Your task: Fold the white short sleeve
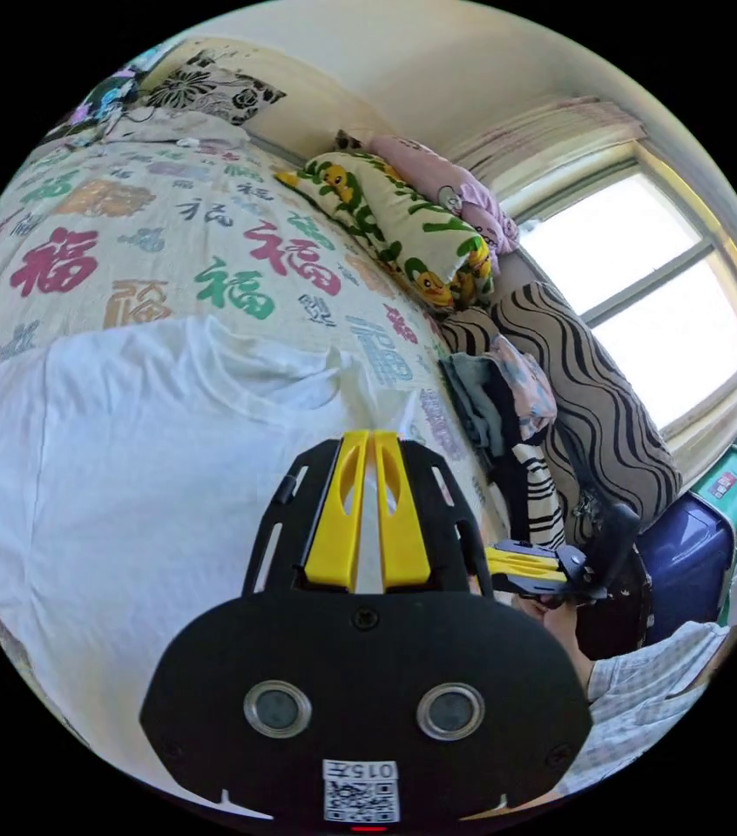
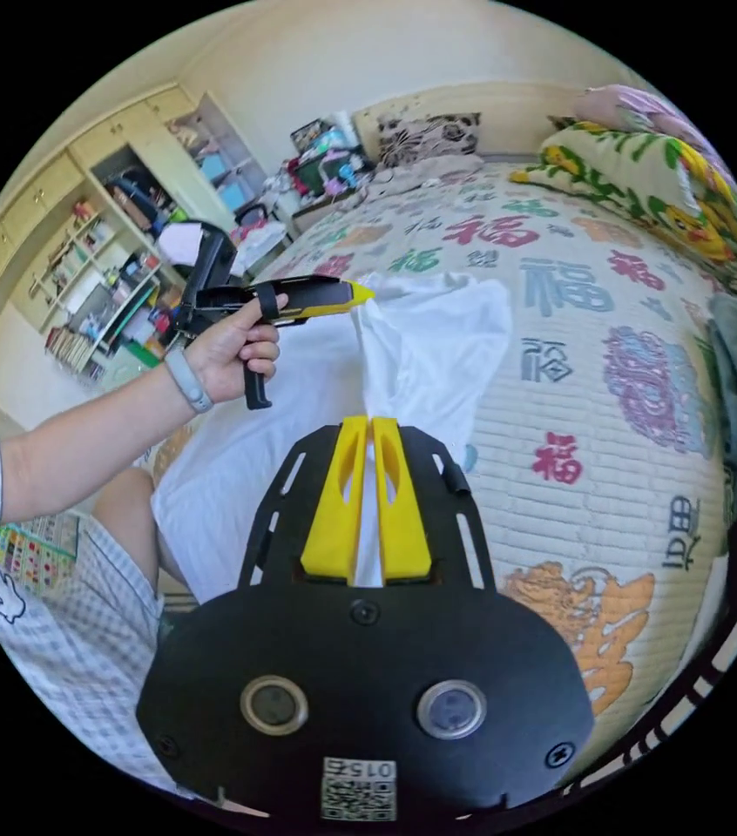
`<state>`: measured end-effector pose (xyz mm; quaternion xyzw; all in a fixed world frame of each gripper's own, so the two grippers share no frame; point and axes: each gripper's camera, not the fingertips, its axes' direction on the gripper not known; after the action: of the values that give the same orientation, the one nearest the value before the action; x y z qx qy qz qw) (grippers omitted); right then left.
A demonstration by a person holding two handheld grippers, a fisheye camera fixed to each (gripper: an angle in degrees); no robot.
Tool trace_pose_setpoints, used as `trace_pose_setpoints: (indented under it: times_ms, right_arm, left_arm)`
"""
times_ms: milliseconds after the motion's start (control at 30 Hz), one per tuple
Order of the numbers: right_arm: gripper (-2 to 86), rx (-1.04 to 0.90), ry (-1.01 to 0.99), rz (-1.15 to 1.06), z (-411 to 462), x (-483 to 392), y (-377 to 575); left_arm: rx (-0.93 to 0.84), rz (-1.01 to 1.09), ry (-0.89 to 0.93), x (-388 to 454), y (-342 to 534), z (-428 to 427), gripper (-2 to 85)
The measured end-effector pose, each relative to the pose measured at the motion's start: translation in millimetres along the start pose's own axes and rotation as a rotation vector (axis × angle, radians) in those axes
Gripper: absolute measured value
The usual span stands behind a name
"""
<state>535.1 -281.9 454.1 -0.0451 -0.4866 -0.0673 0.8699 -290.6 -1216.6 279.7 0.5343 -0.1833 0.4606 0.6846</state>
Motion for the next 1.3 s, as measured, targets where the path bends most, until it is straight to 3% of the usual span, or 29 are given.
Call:
trace_pose_setpoints:
  times_ms: [100,300,433,633,767,967,1133,1300]
  right_arm:
    - [5.2,-0.136,-0.043,-0.035,31,-7,-4]
    - [5.6,0.042,-0.031,0.067,21,21,-7]
    - [7.5,0.039,-0.031,0.235,29,60,-10]
    - [5.4,-0.018,-0.097,0.258,50,78,-18]
    - [1.9,-0.024,-0.145,0.261,55,87,-21]
    - [0.7,0.027,-0.091,0.289,55,92,-26]
    - [4.6,0.098,-0.063,0.259,51,85,-30]
    - [4.6,0.156,-0.091,0.082,58,52,-48]
  left_arm:
    - [-0.031,-0.089,-0.02,-39,14,-2,4.9]
    - [0.017,-0.022,-0.122,-42,14,-13,7.0]
    - [-0.088,0.171,-0.115,-12,-26,28,9.3]
    - [-0.254,0.237,-0.115,10,-93,112,10.8]
    - [-0.38,0.284,-0.094,20,-111,150,5.2]
    - [-0.268,0.154,-0.019,-10,-120,148,4.1]
    - [-0.201,0.085,0.071,-28,-112,120,8.7]
    - [-0.139,0.232,0.0,-4,-85,56,8.4]
